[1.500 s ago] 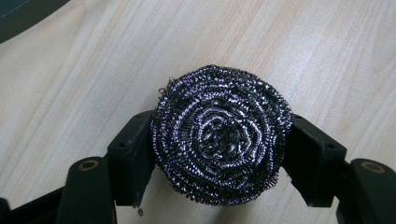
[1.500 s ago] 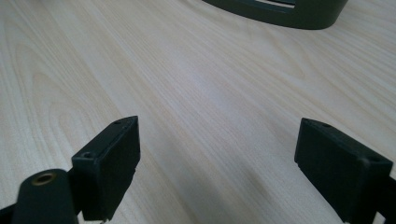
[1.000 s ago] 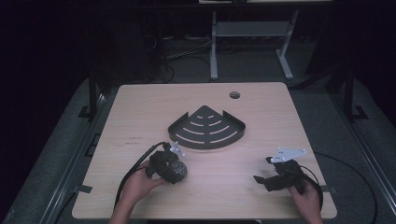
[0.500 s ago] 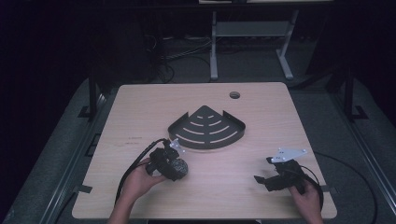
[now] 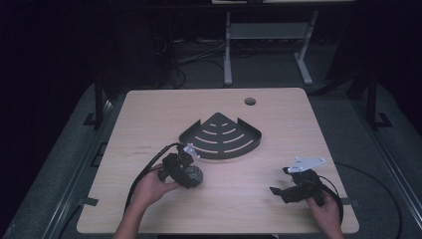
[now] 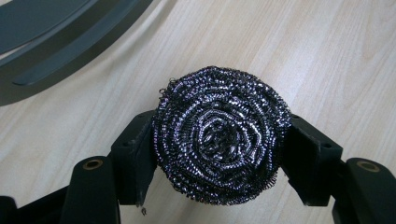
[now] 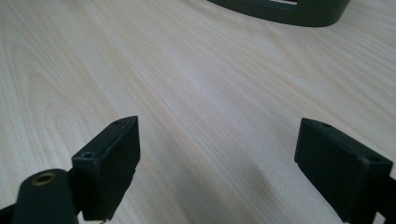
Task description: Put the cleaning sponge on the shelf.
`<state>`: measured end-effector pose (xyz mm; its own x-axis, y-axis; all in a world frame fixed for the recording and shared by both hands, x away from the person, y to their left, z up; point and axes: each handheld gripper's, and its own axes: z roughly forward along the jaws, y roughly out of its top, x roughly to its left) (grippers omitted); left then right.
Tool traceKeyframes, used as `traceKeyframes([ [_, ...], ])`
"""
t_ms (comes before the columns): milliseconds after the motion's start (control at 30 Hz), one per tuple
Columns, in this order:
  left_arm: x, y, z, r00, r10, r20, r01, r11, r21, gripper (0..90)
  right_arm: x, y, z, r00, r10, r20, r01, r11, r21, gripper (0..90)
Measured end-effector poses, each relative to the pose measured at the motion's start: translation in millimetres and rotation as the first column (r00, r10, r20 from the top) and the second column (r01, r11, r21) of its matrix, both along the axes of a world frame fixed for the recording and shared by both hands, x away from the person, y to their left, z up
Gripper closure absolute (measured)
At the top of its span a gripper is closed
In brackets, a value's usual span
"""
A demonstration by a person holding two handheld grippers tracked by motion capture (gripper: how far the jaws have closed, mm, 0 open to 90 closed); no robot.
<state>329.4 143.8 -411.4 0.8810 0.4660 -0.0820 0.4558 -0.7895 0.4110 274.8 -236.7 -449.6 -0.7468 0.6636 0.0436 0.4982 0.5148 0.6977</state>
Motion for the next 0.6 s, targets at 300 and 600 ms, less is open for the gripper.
traceKeyframes([
  [300,6.9,1.1,8.1,0.9999,0.003,-0.012,-0.003,1.0,-0.008,33.0,-0.3,3.1,0.0,1.0,0.009,-0.002,-0.009,1.0,-0.005,13.9],
  [600,15.4,-1.6,13.6,0.9998,-0.008,-0.02,0.008,0.9999,-0.01,33.0,-0.8,2.6,0.6,1.0,0.003,-0.002,-0.003,1.0,0.001,13.9],
])
